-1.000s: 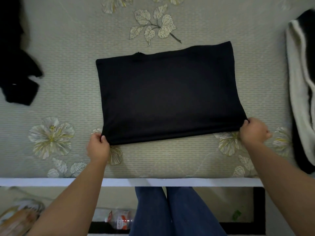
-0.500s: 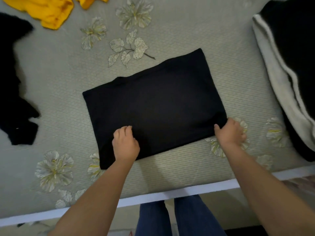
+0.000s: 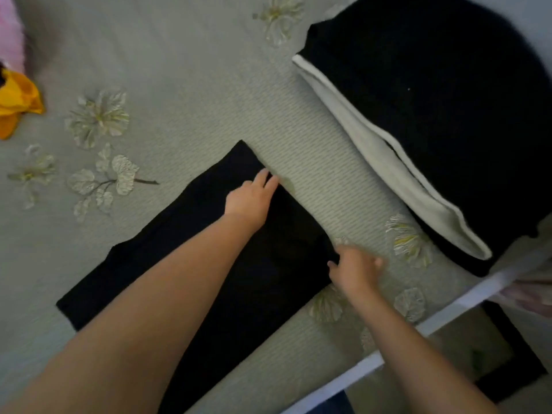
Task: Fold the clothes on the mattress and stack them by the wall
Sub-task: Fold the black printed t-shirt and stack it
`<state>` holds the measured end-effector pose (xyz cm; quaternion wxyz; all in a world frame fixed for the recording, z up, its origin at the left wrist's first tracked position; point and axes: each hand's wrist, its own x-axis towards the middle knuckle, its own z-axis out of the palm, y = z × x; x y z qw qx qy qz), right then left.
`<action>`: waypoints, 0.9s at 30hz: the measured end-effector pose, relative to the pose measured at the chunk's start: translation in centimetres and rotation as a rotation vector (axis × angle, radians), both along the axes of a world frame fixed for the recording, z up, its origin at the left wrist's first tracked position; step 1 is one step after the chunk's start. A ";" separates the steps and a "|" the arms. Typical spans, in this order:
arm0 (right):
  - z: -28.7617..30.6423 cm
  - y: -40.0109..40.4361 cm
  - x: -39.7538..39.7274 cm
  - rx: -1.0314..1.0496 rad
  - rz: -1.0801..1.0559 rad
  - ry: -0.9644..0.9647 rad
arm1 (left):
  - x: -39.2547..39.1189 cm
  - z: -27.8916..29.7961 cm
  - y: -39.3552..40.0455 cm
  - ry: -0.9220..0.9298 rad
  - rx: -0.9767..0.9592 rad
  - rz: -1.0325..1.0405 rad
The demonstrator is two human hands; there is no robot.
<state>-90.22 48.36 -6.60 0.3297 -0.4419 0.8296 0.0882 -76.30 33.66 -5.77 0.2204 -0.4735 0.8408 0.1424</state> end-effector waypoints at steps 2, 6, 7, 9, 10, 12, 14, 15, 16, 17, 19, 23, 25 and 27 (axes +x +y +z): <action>-0.1 -0.6 -1.8 -0.035 0.033 0.045 | -1.1 -0.6 -1.9 -0.083 0.029 -0.042; -0.1 -2.2 -5.5 -0.144 0.042 0.116 | -1.9 -0.9 -3.7 -0.119 0.025 -0.095; -0.1 -2.6 -6.1 -0.164 0.036 0.126 | -1.9 -0.8 -3.9 -0.127 0.016 -0.088; -0.3 -3.2 -6.5 -0.208 0.017 0.132 | -1.9 -0.7 -4.2 -0.149 -0.002 -0.083; -0.4 -3.4 -6.4 -0.236 0.007 0.130 | -1.9 -0.5 -4.3 -0.152 -0.009 -0.093; -0.5 -3.6 -5.6 -0.260 -0.003 0.113 | -1.7 -0.1 -4.5 -0.160 -0.021 -0.121; -0.6 -3.9 -4.9 -0.259 -0.006 0.091 | -1.2 0.4 -4.8 -0.206 -0.032 -0.150; -0.4 -4.1 -4.7 -0.260 -0.002 0.089 | -1.0 0.8 -4.9 -0.234 -0.042 -0.161; -0.2 -4.2 -4.6 -0.271 0.005 0.090 | -0.6 1.3 -5.0 -0.255 -0.057 -0.168; 0.1 -4.3 -4.6 -0.304 0.018 0.093 | -0.3 1.7 -5.1 -0.261 -0.082 -0.171; 0.8 -3.7 -4.3 -0.397 0.034 0.096 | 0.9 2.7 -4.8 -0.217 -0.117 -0.158; 3.3 0.1 -1.7 -0.678 0.077 0.111 | 5.6 4.5 -2.1 -0.006 -0.142 -0.173; 4.1 2.7 0.5 -0.736 0.095 0.076 | 8.5 5.4 0.2 0.139 -0.175 -0.193; 4.6 5.1 3.3 -0.742 0.147 0.060 | 11.3 6.0 2.5 0.220 -0.184 -0.228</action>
